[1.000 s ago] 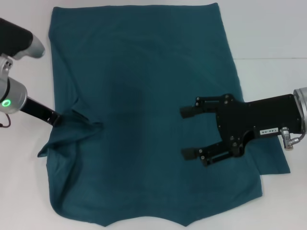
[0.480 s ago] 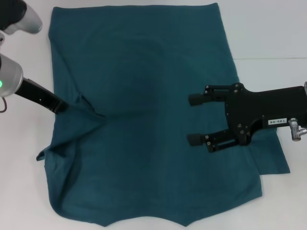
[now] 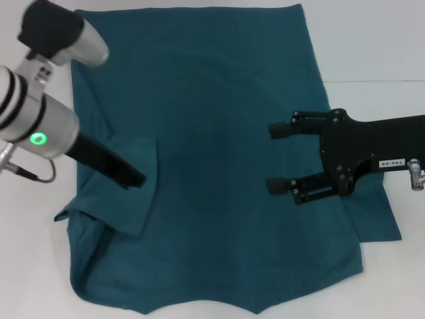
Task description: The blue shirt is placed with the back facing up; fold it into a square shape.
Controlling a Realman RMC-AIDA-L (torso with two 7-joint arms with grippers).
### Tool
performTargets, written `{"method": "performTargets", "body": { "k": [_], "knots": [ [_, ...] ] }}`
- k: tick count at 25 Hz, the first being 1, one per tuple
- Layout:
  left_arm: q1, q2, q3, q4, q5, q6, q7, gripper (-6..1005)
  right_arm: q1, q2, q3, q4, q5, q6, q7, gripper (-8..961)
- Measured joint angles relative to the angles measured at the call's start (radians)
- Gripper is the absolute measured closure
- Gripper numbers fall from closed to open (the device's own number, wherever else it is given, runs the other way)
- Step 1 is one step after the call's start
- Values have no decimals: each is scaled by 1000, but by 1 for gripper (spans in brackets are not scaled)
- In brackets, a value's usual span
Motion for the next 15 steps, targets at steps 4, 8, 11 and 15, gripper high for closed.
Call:
{"method": "performTargets", "body": {
  "k": [4,8,11,15],
  "knots": [
    [28,-1,42,16,-26,-15,-16,952,-5,1,1,-16,0,0,0,8],
    [92,-2,50,98,-52,-35,-29,935,-8,3,2,-23,0,0,3,7],
    [161,-2,55,147,-61,-76,-33,914,-8,5,9,-33,0,0,16,7],
    [276,-2,71,174,-90,-154,-20,760,-8,5,12,-61,0,0,43,7]
  ]
}}
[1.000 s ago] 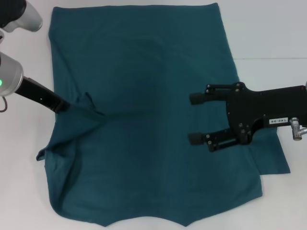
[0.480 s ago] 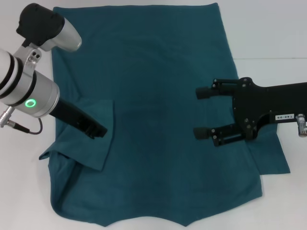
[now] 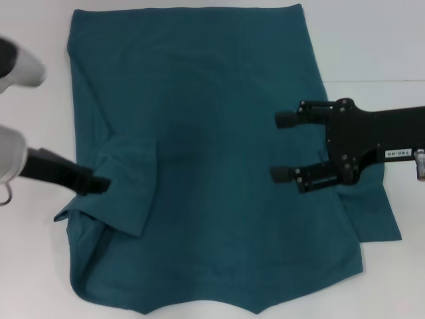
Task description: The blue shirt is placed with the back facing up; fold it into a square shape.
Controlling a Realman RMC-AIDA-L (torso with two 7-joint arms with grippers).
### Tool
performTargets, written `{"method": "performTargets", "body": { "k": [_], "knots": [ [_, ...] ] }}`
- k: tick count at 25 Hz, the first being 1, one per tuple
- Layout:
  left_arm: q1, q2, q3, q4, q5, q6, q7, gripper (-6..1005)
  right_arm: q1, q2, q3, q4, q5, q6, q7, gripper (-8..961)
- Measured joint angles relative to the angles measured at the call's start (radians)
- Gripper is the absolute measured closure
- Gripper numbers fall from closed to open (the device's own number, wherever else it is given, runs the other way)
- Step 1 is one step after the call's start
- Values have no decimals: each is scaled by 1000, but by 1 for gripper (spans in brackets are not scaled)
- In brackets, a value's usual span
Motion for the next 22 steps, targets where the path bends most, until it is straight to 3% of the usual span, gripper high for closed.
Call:
{"method": "performTargets", "body": {
  "k": [4,12,20,22],
  "knots": [
    [83,2,11,13,-58,-58,26,521,6,0,-1,-28,0,10,35,8],
    [217,-1,47,64,-105,-87,51,353,25,-1,-19,-97,-16,47,142,8],
    [211,5,13,43,-96,-97,21,153,21,0,-31,-111,-17,49,164,8],
    [199,7,1,28,-82,-93,-5,155,16,0,-32,-111,-15,50,164,8]
  ]
}}
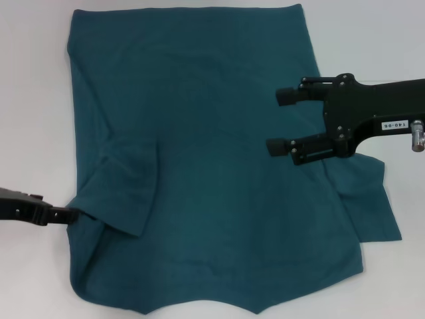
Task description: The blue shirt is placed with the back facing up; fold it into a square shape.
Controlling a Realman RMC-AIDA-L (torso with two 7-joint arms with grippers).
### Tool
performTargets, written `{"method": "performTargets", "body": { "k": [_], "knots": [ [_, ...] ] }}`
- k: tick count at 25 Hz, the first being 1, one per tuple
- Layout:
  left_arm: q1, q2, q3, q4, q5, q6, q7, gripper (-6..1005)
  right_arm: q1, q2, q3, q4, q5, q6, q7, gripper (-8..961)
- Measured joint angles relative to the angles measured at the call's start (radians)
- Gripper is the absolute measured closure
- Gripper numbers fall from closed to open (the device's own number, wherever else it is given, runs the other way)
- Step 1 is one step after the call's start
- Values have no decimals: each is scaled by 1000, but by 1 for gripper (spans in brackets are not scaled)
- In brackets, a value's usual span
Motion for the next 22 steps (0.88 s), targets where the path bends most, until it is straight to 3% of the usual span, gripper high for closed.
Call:
{"method": "performTargets", "body": {
  "k": [22],
  "knots": [
    [-73,-2,2,-73,44,64,-45,163,-3,1,7,-15,26,43,1,7]
  ]
}}
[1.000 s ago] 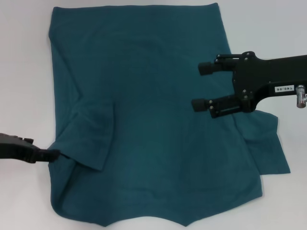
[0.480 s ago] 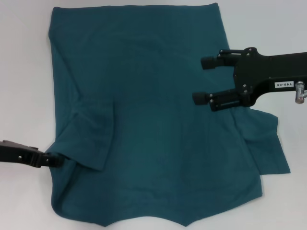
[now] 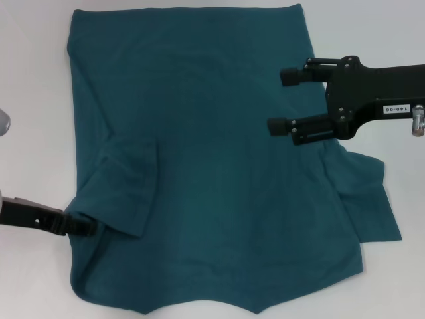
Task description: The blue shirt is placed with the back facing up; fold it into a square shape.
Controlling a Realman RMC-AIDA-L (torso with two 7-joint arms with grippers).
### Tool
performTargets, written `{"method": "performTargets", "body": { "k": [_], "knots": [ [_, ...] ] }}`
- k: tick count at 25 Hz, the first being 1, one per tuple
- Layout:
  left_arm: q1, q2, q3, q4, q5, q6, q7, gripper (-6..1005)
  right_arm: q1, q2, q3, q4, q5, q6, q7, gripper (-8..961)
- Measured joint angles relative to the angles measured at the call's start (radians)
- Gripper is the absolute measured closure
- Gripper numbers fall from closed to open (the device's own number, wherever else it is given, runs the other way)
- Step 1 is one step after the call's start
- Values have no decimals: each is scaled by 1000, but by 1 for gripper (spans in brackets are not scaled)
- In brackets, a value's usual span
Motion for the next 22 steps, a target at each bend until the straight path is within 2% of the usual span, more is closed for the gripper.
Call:
{"method": "performTargets", "body": {
  "k": [7,17,22],
  "knots": [
    [-4,1,-7,-26,18,-16,-13,176,0,0,1,-1,3,13,1,8],
    [-5,1,-14,-44,17,-52,-13,629,-11,0,2,-1,16,19,1,7],
    [16,-1,-60,-33,11,-54,-13,774,-16,0,0,-1,18,19,1,8]
  ]
}}
